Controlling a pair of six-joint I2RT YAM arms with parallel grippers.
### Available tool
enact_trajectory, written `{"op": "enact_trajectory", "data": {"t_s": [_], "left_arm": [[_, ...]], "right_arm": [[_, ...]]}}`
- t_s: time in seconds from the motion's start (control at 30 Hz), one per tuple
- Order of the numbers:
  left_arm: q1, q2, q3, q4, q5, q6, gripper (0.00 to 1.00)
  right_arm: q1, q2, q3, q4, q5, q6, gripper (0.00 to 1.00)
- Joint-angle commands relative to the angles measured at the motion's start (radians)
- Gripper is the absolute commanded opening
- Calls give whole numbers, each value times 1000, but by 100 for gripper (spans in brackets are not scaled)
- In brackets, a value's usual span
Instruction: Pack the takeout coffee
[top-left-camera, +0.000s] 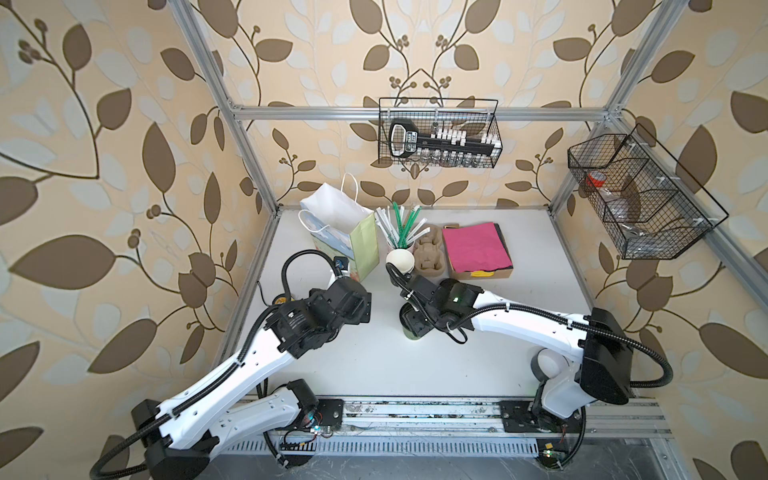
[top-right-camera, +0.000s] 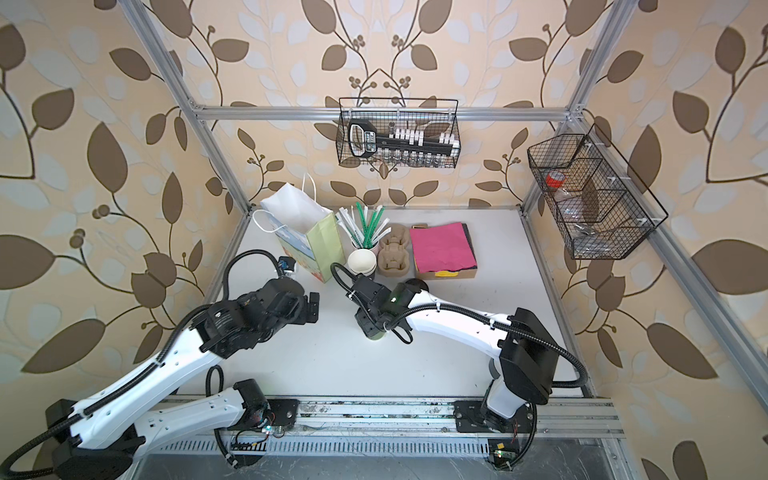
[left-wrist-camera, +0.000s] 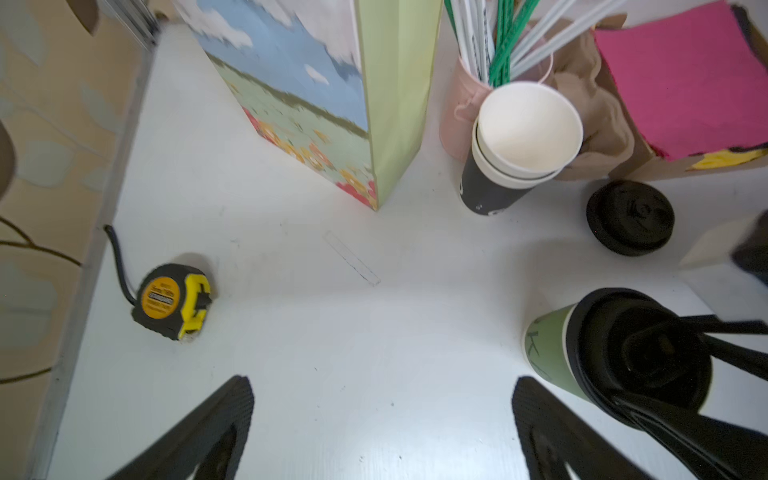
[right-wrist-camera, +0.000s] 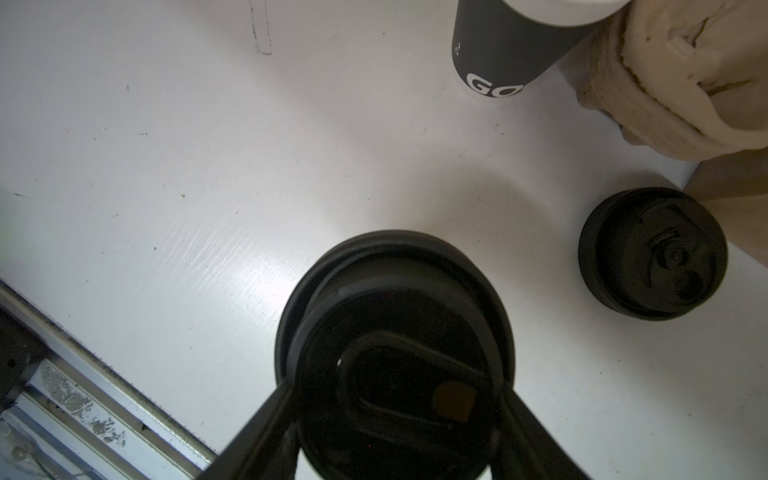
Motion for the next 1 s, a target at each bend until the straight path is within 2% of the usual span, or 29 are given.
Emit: {"op": "enact_trajectory", "data": {"t_s": [0.0, 0.2, 0.47, 0.8, 0.97], "left_arm": [[53, 63, 11, 4, 292, -100, 99], [56, 187, 14, 81, 414, -181, 99], [76, 358, 53, 95, 455, -243, 99], [93, 394, 40, 149, 449, -293, 99], [109, 343, 24, 177, 471, -314, 99]], "right_arm": [[29, 114, -123, -319, -139, -20, 63], [56, 101, -125, -316, -137, -19, 63], [61, 92, -131, -306, -134, -17, 63], [61, 81, -160, -283, -149, -18, 63], [63, 78, -170, -273, -151, -17, 63]]}}
